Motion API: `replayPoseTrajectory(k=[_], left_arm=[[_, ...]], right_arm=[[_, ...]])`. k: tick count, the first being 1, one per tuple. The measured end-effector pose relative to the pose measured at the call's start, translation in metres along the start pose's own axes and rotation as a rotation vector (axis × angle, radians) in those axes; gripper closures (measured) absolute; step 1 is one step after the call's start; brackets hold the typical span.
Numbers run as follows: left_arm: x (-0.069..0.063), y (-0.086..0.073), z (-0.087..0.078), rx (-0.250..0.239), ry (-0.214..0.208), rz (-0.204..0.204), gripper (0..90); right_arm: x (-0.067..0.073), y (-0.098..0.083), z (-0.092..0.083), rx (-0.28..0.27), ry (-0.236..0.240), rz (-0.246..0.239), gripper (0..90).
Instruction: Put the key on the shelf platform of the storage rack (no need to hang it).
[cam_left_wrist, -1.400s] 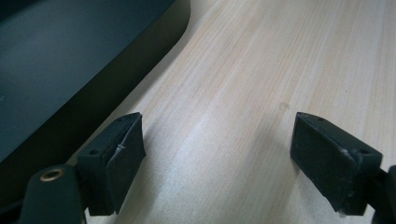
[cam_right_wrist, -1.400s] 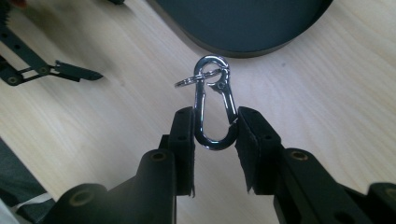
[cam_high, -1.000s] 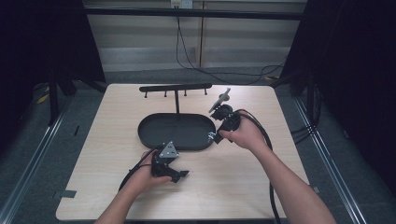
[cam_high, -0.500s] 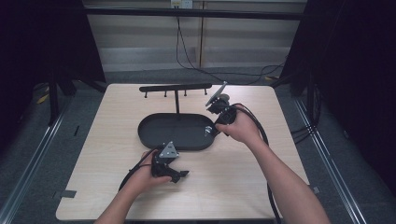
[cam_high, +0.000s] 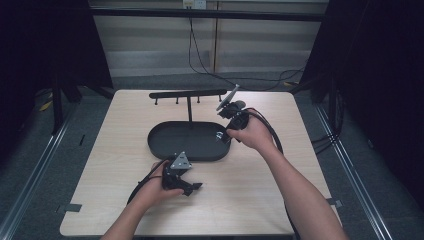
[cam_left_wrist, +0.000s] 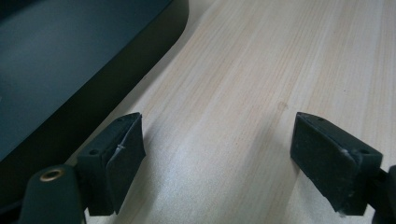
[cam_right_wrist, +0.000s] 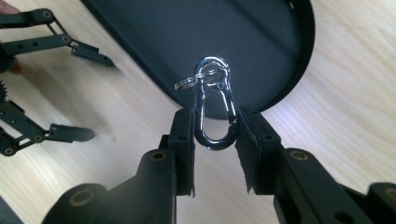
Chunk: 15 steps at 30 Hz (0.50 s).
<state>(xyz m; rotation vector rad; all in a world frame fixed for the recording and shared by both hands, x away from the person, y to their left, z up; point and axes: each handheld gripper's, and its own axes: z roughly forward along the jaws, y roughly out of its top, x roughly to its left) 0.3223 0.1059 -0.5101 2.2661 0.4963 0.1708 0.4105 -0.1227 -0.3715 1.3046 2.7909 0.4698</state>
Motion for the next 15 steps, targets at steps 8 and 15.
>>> replayPoseTrajectory(k=[8,15], left_arm=[[0.000,0.000,0.000,0.003,-0.005,0.004,17.3],[0.000,0.000,0.000,0.003,-0.007,0.003,17.3]], right_arm=[[-0.005,0.008,0.003,-0.005,0.000,0.009,68.5],[-0.006,0.014,0.006,-0.003,-0.008,0.009,68.5]])
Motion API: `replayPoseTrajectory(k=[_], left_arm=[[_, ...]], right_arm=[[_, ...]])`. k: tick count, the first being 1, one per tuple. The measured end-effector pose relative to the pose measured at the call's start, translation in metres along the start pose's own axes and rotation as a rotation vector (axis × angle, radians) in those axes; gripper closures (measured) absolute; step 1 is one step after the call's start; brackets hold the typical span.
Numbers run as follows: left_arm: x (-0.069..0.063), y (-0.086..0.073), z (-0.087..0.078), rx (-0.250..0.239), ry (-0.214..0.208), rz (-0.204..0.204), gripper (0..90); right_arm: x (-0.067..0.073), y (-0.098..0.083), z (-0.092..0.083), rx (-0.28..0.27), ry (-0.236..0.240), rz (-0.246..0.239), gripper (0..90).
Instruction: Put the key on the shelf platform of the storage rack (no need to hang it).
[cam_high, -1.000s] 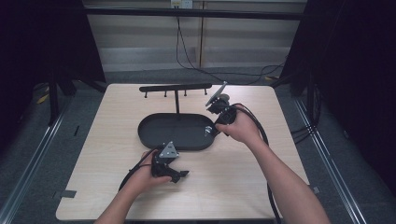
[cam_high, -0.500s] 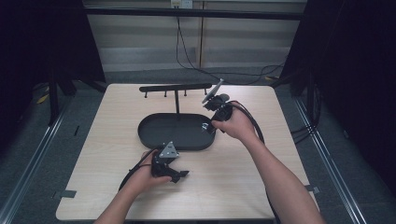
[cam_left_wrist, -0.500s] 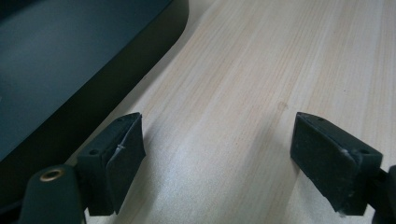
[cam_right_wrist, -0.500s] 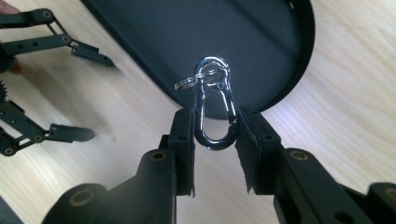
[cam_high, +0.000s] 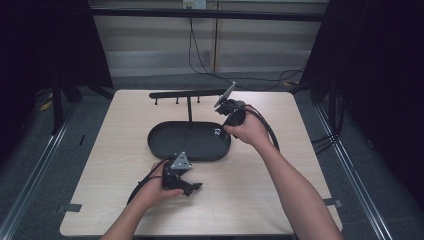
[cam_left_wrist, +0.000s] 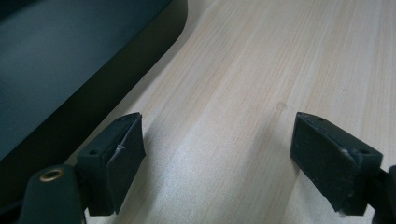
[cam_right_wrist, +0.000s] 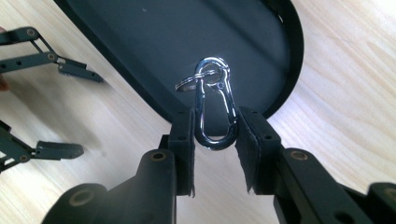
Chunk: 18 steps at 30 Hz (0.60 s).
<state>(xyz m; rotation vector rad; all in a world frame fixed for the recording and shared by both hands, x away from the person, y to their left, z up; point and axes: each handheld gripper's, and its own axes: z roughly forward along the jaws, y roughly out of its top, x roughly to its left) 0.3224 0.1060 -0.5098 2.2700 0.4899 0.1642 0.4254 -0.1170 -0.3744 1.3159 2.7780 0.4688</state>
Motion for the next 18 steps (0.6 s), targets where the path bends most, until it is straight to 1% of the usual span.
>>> replayPoseTrajectory(k=[8,10,18], left_arm=[[0.000,0.000,0.000,0.000,0.000,0.001,17.3],[0.000,0.000,0.000,0.000,-0.001,0.001,17.4],[0.000,0.000,0.000,0.000,-0.001,0.001,17.3]], right_arm=[[0.001,0.008,0.001,0.013,-0.001,-0.005,68.6],[0.001,0.010,0.002,0.016,0.002,0.002,68.5],[0.004,0.015,0.005,0.015,0.003,-0.010,68.5]])
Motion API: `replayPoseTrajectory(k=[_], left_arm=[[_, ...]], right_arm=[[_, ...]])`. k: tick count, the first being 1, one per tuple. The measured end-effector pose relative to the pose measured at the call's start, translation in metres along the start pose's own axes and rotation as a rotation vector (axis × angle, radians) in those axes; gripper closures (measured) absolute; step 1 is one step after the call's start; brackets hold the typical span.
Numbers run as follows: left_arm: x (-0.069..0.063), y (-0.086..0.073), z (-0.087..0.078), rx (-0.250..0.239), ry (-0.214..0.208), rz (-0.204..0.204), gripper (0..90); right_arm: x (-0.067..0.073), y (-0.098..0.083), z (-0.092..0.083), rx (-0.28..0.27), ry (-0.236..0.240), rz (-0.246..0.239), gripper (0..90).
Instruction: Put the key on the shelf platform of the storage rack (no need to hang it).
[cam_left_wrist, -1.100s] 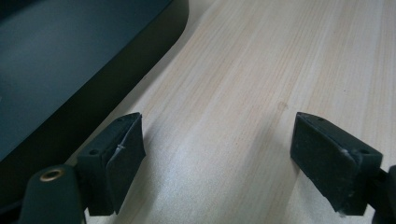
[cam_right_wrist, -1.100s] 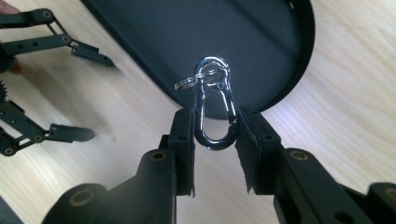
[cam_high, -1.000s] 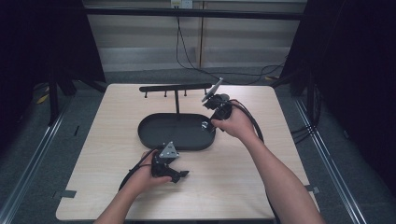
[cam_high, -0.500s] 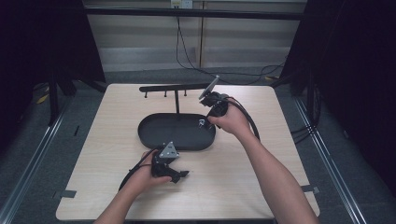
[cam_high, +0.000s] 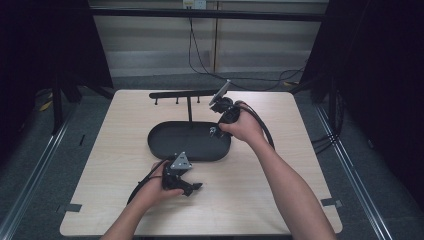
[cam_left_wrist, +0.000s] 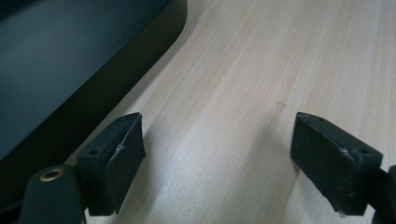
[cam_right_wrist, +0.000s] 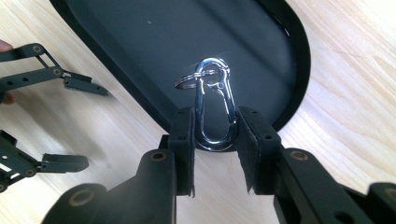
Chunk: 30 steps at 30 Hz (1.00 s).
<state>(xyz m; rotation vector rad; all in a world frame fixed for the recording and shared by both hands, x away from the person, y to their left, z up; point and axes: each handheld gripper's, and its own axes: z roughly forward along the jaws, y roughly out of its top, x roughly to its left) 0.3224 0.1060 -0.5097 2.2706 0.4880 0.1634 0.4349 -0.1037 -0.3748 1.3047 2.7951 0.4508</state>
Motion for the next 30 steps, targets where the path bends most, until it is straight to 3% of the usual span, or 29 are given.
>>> replayPoseTrajectory(k=[18,30], left_arm=[[0.000,0.000,0.000,0.000,0.000,0.000,17.3],[0.000,0.000,0.000,0.001,0.001,0.000,17.3]], right_arm=[[0.003,0.012,0.011,0.004,-0.009,-0.014,68.5],[0.007,0.015,0.030,0.001,0.000,-0.015,68.5]])
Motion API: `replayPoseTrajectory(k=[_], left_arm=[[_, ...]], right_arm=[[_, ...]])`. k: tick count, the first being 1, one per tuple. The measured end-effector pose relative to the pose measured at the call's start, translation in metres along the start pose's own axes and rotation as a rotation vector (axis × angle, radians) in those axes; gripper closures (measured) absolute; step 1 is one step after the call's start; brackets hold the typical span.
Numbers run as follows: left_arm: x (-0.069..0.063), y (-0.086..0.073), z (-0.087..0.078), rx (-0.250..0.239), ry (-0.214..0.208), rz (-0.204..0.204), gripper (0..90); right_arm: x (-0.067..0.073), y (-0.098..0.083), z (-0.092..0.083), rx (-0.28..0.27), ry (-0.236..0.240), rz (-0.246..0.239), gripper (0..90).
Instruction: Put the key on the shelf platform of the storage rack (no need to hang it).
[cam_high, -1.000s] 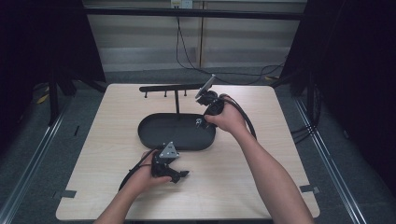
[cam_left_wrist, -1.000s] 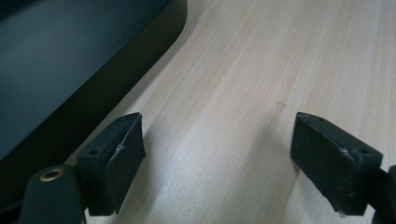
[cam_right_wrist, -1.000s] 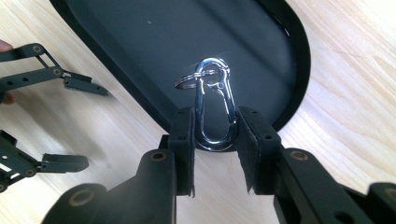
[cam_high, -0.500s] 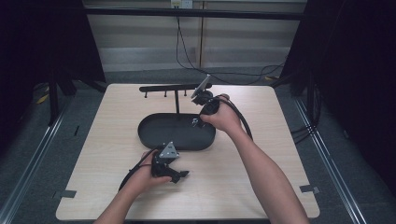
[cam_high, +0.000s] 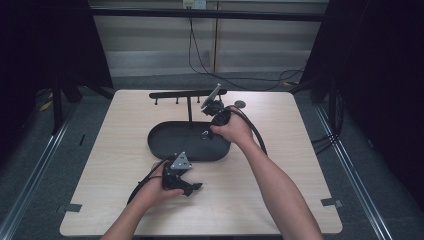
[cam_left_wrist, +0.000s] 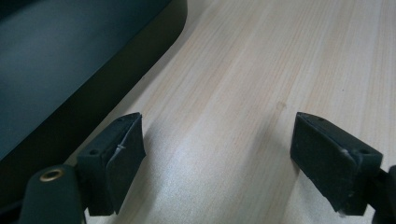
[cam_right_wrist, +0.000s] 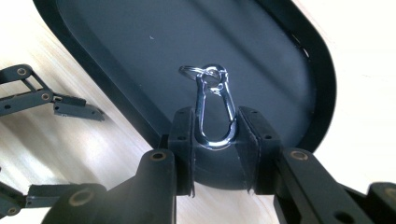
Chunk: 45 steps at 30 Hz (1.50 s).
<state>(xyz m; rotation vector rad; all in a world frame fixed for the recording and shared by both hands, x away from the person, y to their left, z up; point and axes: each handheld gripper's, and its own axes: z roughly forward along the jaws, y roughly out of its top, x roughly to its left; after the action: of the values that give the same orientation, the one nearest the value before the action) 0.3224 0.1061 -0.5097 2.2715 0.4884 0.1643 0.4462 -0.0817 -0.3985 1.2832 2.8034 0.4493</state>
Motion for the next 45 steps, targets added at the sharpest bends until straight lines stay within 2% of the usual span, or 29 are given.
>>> replayPoseTrajectory(k=[8,21,30,34,40,45], left_arm=[[0.000,0.000,0.000,-0.004,0.002,0.000,17.3],[0.000,0.000,0.000,-0.005,0.004,0.000,17.3],[0.000,0.000,0.000,-0.004,0.005,0.000,17.4],[0.000,0.000,0.000,-0.005,0.005,-0.001,17.3],[0.000,0.000,0.000,-0.005,0.005,0.000,17.3],[0.000,0.000,0.000,-0.005,0.005,0.000,17.3]], right_arm=[[0.003,0.001,0.015,0.007,0.005,-0.018,68.5],[0.002,-0.002,0.030,0.009,-0.010,-0.005,68.5],[0.002,-0.005,0.045,0.021,-0.026,-0.031,68.5],[0.001,-0.006,0.045,0.009,-0.022,-0.023,68.5],[0.002,-0.006,0.048,-0.017,-0.042,-0.044,68.4],[0.001,-0.006,0.049,-0.009,-0.043,-0.039,68.4]])
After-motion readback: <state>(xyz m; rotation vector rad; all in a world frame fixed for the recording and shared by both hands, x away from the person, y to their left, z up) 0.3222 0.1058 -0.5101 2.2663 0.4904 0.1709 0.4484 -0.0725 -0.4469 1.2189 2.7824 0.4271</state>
